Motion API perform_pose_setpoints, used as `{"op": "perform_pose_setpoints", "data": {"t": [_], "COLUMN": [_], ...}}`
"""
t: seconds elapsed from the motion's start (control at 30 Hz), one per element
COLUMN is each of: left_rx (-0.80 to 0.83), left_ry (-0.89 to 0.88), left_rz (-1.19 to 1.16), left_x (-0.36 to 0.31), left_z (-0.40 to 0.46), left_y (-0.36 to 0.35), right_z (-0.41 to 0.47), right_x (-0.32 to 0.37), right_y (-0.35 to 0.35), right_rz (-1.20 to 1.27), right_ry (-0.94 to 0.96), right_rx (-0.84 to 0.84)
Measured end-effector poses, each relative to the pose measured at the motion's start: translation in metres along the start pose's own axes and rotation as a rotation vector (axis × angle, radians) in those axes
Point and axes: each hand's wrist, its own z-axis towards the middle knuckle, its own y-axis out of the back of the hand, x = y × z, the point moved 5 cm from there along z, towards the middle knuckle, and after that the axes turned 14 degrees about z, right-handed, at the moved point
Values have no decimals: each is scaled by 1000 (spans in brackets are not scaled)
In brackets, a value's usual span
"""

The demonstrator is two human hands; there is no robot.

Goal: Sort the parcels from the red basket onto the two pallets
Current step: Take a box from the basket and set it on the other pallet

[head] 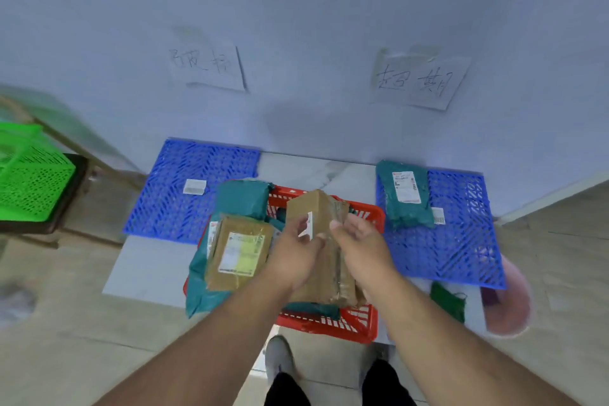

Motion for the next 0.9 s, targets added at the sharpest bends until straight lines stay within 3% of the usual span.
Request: {"op": "perform_pose_setpoints", "data": {"t": [0.13, 0.3, 0.43, 0.63, 0.9], "left_rx": [-99, -340, -189, -5, -39], "left_ry": [-40, 66, 210, 207, 116], "left_rz": [-25, 105, 197, 228, 0], "left_x": [32, 96, 145, 153, 129], "left_z": [-8, -7, 2, 17, 0], "left_y": [67, 141, 151, 132, 147], "right_z": [-23, -40, -36, -27, -44], "right_x": [-4, -34, -60, -72, -39], "right_y": [-49, -96, -127, -158, -153], "right_rz": [-16, -65, -33, -146, 39], "right_ry": [-54, -268, -384, -407, -239], "right_rx": [18, 56, 79, 116, 117]}}
